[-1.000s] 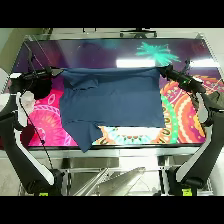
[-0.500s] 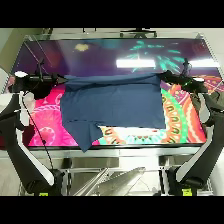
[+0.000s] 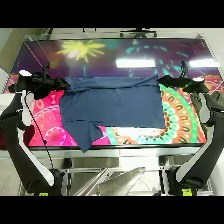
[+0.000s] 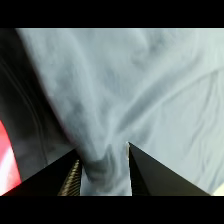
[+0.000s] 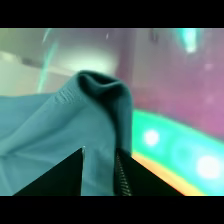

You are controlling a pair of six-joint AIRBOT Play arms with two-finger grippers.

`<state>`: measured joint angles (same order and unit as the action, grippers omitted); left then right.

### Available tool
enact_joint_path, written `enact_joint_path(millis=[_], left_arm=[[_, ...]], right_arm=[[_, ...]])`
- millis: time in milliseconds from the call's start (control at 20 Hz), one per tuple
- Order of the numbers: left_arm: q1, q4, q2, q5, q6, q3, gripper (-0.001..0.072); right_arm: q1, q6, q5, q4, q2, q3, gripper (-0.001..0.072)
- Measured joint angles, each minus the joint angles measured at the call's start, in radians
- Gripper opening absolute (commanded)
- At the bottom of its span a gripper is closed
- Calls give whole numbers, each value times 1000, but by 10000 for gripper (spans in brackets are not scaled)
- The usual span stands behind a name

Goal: Fold the shirts.

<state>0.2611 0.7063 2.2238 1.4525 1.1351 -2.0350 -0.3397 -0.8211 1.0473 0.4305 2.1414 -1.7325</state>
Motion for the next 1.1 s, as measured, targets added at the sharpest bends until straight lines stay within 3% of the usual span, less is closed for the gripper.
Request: enact_joint_path(millis=[50, 300, 500, 850, 1100], left_arm=[[6, 13, -12, 22, 14, 0, 293], [79, 102, -128, 168, 115, 45, 290], [114, 126, -347, 206, 129, 333, 282], [122, 137, -872, 7, 71, 1153, 285], [123, 135, -1087, -127, 58, 1483, 285]], right_arm=[[-10, -28, 10, 32, -18, 0, 401], [-87, -161, 178, 167, -140, 2, 377], [-124, -226, 359, 225, -224, 78, 335], [-143, -230, 431, 340, -356, 407, 336], [-149, -238, 372, 438, -397, 591, 336]])
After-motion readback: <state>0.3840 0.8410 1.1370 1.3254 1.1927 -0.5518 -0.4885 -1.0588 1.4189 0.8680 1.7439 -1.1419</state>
